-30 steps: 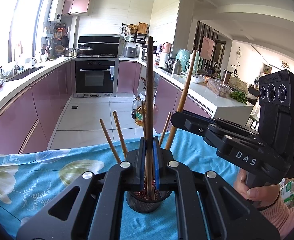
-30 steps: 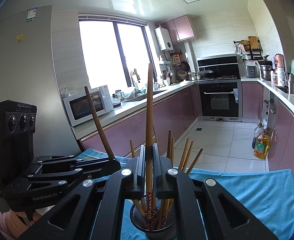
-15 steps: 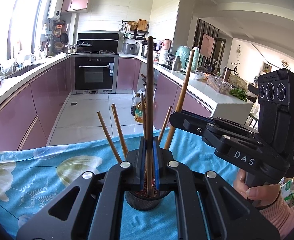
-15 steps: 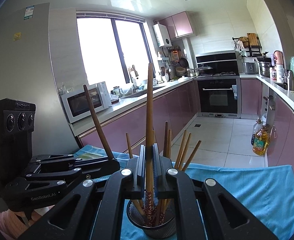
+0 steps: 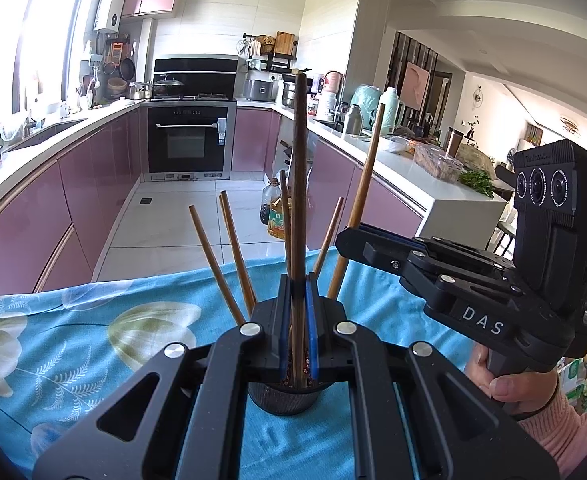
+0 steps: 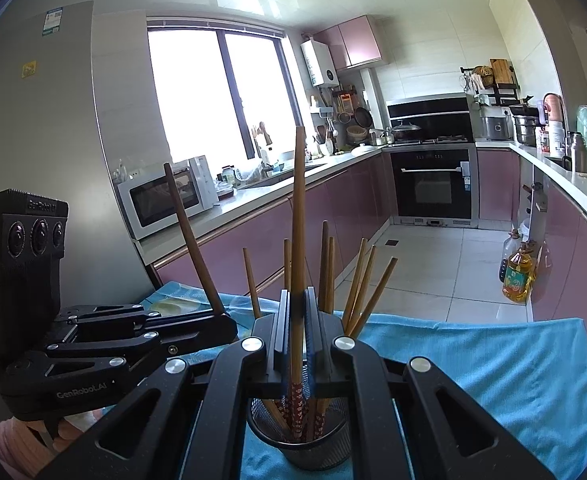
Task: Organize utensils
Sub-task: 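Push both held chopsticks down into the mesh cup among the others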
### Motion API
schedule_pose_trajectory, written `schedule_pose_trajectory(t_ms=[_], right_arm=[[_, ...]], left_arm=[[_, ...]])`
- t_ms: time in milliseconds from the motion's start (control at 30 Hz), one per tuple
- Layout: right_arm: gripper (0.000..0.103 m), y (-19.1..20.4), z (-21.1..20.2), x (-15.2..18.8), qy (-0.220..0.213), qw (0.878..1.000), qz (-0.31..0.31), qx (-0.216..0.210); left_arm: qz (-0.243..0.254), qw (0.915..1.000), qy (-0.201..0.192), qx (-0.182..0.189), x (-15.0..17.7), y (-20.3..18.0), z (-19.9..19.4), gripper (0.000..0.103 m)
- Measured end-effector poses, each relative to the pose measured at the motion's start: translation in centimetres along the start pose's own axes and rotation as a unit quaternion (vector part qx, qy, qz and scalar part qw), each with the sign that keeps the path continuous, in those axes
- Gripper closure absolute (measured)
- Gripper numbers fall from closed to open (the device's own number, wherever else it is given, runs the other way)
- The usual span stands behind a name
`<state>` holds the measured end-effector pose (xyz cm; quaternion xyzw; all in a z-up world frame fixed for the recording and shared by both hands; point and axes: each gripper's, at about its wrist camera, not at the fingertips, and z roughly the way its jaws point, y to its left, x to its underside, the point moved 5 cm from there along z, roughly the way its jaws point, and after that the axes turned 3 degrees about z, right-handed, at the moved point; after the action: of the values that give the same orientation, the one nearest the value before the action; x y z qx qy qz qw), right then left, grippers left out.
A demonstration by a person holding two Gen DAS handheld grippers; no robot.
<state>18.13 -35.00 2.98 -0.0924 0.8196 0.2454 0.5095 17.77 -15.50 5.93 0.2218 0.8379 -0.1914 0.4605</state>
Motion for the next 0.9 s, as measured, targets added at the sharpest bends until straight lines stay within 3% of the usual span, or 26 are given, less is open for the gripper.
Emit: schedule_pose_trajectory(t_ms=[900], right_arm=[[0.097,-0.3,0.6,2.1,0.021,1.000,0.008,0.004]], left_arm=[[-0.005,0.9997,0.023,0.005,1.0,0.5,2.0,0.095]])
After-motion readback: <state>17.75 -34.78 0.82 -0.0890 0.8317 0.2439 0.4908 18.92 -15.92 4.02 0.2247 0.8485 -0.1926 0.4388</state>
